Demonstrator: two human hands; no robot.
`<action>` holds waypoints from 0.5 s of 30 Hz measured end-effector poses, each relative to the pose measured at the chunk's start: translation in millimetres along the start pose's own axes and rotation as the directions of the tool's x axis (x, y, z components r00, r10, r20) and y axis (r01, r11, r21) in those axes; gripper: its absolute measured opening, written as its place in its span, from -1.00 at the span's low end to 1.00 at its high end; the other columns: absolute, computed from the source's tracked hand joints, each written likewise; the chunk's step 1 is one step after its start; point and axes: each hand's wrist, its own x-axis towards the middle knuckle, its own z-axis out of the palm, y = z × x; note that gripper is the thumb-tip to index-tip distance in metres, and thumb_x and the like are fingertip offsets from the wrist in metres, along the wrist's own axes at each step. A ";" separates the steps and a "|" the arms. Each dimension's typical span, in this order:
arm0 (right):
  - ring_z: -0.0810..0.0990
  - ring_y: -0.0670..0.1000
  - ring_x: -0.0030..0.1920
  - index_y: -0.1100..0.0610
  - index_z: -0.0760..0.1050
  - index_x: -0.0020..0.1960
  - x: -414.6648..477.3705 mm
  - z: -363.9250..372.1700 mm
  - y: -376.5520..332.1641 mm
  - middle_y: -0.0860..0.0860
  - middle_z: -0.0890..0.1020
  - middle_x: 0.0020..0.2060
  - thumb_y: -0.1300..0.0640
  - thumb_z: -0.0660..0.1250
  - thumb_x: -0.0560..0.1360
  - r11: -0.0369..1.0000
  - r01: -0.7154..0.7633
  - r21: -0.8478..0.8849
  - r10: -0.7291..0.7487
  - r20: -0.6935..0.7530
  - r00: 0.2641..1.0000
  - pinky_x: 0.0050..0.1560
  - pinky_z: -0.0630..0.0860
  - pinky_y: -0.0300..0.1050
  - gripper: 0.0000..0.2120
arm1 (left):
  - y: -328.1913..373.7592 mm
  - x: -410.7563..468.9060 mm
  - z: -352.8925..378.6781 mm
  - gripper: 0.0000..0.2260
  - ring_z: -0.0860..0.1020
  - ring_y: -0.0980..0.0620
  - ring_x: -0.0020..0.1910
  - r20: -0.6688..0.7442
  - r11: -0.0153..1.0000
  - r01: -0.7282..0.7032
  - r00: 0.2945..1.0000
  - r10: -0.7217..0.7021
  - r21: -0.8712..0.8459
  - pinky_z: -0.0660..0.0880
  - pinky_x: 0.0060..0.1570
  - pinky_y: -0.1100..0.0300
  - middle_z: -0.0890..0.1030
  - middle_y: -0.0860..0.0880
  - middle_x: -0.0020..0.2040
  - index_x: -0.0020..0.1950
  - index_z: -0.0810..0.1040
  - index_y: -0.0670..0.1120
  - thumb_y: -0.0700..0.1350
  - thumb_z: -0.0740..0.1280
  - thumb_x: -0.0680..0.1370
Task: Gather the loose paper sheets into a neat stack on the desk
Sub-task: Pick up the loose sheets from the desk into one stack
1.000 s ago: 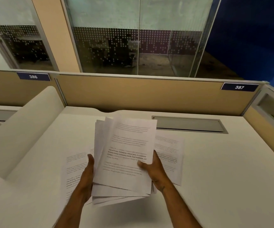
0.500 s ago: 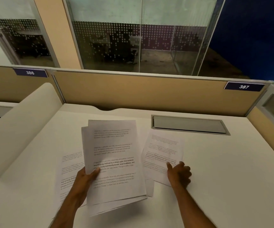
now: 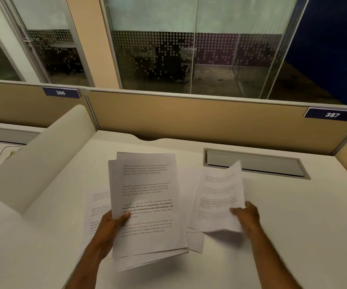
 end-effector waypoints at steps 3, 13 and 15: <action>0.65 0.21 -0.06 0.19 0.54 0.11 -31.4 -26.9 -45.6 0.22 0.66 0.05 0.39 0.43 0.42 0.937 0.131 0.323 -0.168 0.090 0.982 0.06 0.59 0.11 -0.70 | 7.8 2.4 -8.0 -0.74 0.70 -0.30 -0.03 0.013 1.000 -0.007 1.000 0.007 -0.001 0.62 -0.03 -0.28 0.73 -0.23 0.04 0.24 0.54 -0.19 -0.19 0.36 0.56; 0.71 0.23 -0.06 0.29 0.56 0.15 -106.8 14.6 -78.7 0.26 0.70 0.02 0.19 0.64 0.15 0.870 0.050 0.490 -0.282 0.413 0.866 -0.07 0.68 0.05 -0.39 | 23.9 7.1 -20.0 -0.67 0.69 -0.31 0.01 0.073 0.999 -0.012 0.997 0.016 -0.050 0.63 -0.02 -0.23 0.70 -0.26 0.09 0.27 0.53 -0.19 -0.17 0.40 0.52; 0.72 0.17 -0.12 0.28 0.60 0.10 -121.4 47.9 -72.5 0.24 0.72 -0.02 0.09 0.64 0.11 0.905 0.061 0.422 -0.260 0.434 0.862 -0.12 0.68 -0.03 -0.39 | 26.3 4.8 -19.1 -0.55 0.69 -0.31 0.02 0.080 0.997 -0.024 0.996 0.030 -0.070 0.63 -0.02 -0.23 0.71 -0.25 0.09 0.27 0.54 -0.18 -0.05 0.50 0.44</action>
